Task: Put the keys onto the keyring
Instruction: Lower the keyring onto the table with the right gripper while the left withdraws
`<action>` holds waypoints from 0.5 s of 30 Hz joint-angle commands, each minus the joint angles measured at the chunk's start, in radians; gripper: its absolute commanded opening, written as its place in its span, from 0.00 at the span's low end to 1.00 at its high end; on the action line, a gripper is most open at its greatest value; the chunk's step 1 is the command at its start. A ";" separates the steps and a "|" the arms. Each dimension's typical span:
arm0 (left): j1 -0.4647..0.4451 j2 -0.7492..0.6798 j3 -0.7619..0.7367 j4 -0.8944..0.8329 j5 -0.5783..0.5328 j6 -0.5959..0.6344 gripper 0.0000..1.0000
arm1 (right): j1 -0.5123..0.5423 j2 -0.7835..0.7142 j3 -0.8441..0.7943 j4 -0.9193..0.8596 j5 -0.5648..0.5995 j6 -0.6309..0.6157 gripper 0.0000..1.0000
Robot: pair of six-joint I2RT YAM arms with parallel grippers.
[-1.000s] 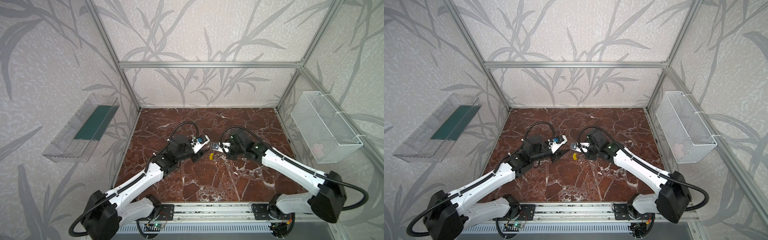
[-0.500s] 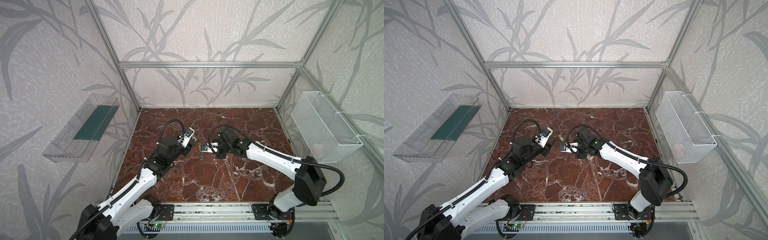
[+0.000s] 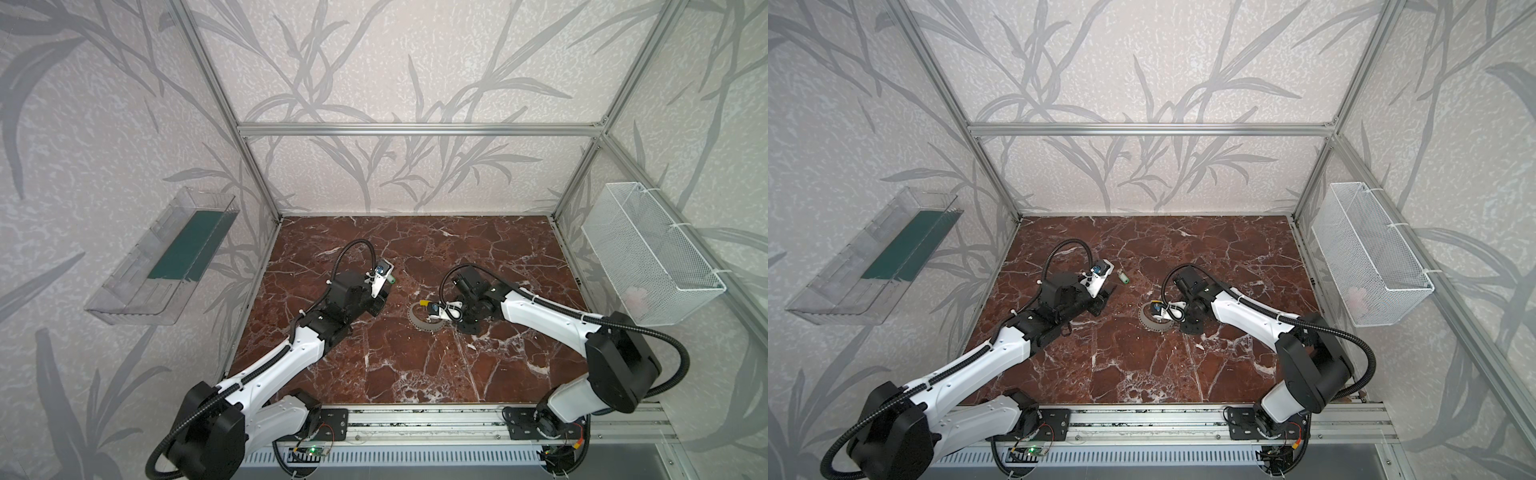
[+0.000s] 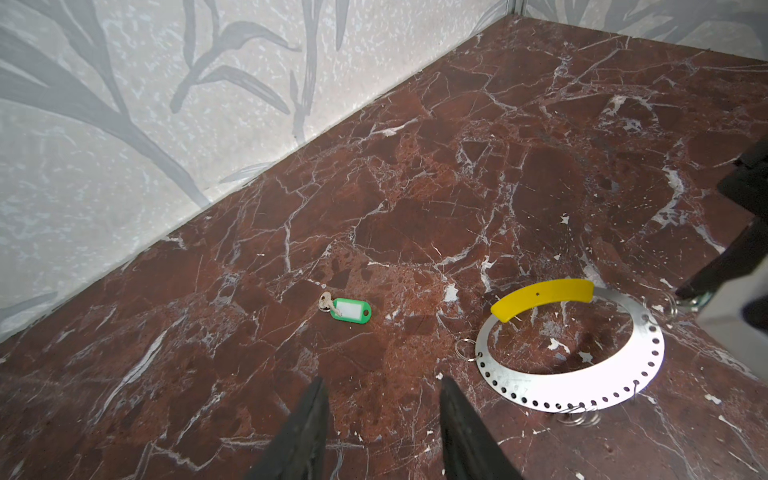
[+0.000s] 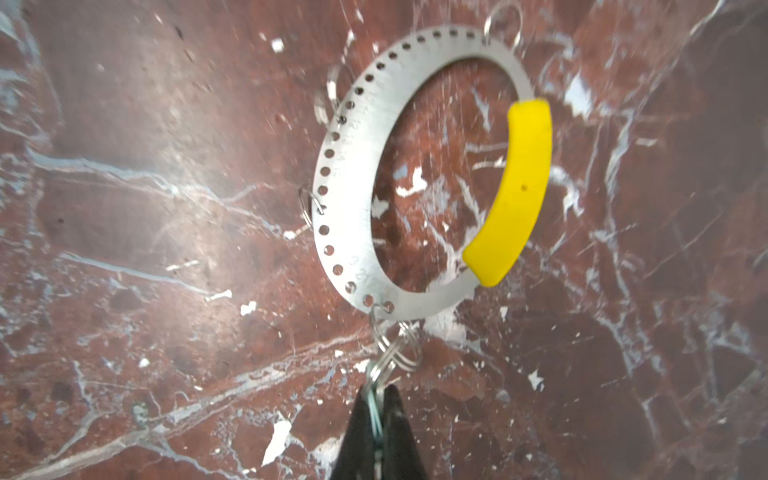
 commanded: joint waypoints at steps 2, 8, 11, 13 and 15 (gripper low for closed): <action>0.001 0.034 0.038 0.013 0.028 -0.019 0.46 | -0.047 0.057 -0.020 -0.054 0.031 0.003 0.19; 0.009 0.090 0.075 -0.003 0.058 -0.010 0.46 | -0.141 -0.010 -0.023 0.002 0.054 0.036 0.46; 0.020 0.121 0.097 -0.011 0.077 -0.020 0.46 | -0.172 -0.056 0.001 0.019 0.047 0.051 0.53; 0.037 0.142 0.111 -0.012 0.085 -0.039 0.46 | -0.170 -0.064 0.029 0.037 -0.049 0.078 0.53; 0.069 0.164 0.126 -0.006 0.112 -0.084 0.46 | -0.135 -0.044 0.060 0.087 -0.122 0.161 0.53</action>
